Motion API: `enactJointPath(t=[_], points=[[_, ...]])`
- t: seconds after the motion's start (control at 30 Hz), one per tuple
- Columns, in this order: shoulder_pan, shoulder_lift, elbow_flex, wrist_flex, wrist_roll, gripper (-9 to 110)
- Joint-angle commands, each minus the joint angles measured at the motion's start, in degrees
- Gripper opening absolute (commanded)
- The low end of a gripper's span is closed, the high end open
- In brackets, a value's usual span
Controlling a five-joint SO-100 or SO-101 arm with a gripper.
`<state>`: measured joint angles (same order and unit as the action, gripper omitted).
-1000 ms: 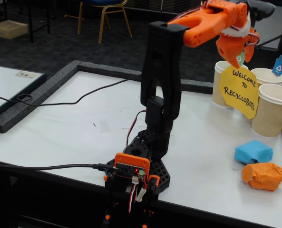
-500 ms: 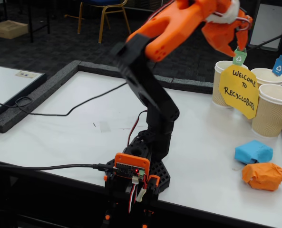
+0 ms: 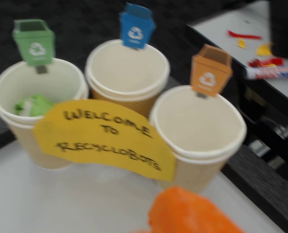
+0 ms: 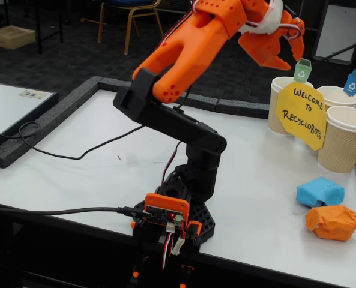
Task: Sort rubbish by color.
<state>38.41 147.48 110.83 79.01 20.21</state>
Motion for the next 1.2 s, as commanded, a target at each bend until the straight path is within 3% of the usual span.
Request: enactJointPath(t=[0.0,0.6,1.17], points=[[5.54,2.29,0.35,-1.32,-0.62,1],[25.22,1.58,11.69,-12.48,-0.62,2],[24.08,-7.65,14.15,-15.12,-0.62,3]])
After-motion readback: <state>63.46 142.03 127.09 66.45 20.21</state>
